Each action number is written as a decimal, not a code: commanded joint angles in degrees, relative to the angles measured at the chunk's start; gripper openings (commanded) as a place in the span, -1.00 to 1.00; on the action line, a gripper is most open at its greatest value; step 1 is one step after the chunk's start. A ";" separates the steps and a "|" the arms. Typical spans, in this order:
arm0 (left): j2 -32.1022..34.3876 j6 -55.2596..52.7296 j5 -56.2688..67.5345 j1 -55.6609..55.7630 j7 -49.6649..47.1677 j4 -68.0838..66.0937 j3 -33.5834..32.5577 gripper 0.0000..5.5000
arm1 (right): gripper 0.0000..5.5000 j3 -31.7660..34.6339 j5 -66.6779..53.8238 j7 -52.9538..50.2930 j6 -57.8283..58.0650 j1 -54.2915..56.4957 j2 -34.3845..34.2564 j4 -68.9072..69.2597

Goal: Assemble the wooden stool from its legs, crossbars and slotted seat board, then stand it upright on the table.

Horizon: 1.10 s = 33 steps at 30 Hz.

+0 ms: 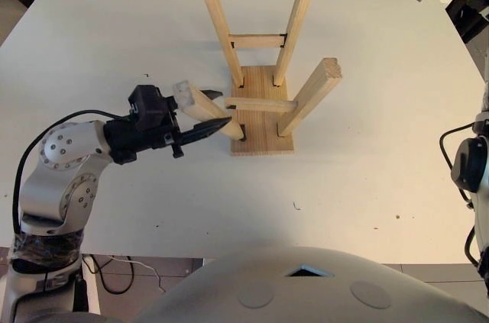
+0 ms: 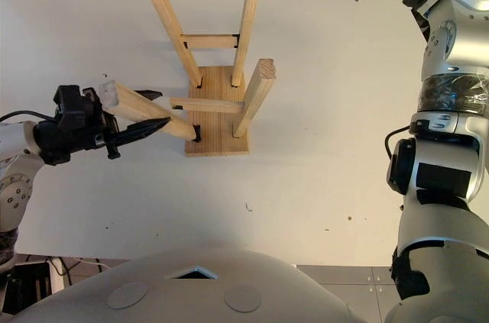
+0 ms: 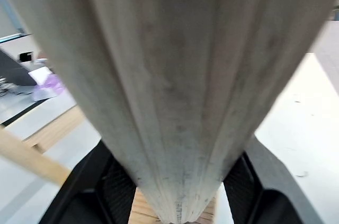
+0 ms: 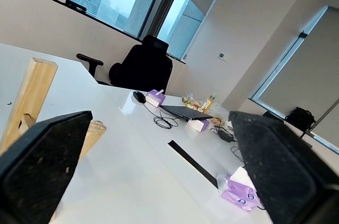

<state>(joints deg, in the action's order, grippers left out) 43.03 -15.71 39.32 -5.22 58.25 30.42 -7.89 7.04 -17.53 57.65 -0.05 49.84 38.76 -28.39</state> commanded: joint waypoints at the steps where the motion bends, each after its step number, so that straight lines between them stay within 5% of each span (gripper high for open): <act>1: 2.53 -3.56 -1.13 -2.44 2.15 -0.62 2.79 -0.25 | 0.74 0.97 -0.15 -1.20 1.43 -3.47 0.48 3.63; 14: 5.52 -6.68 2.77 6.48 2.10 -3.98 -0.71 -0.25 | 0.74 3.82 -1.11 -5.40 5.44 -11.92 0.99 13.31; 33: 6.74 -11.05 -3.08 15.08 2.32 -7.94 5.62 -0.26 | 0.74 5.00 -3.29 -13.55 12.05 -26.68 -1.76 31.76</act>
<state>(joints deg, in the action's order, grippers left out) 48.09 -25.35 38.43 8.97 60.29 23.27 -3.02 12.12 -20.13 45.20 10.59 25.58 37.96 0.45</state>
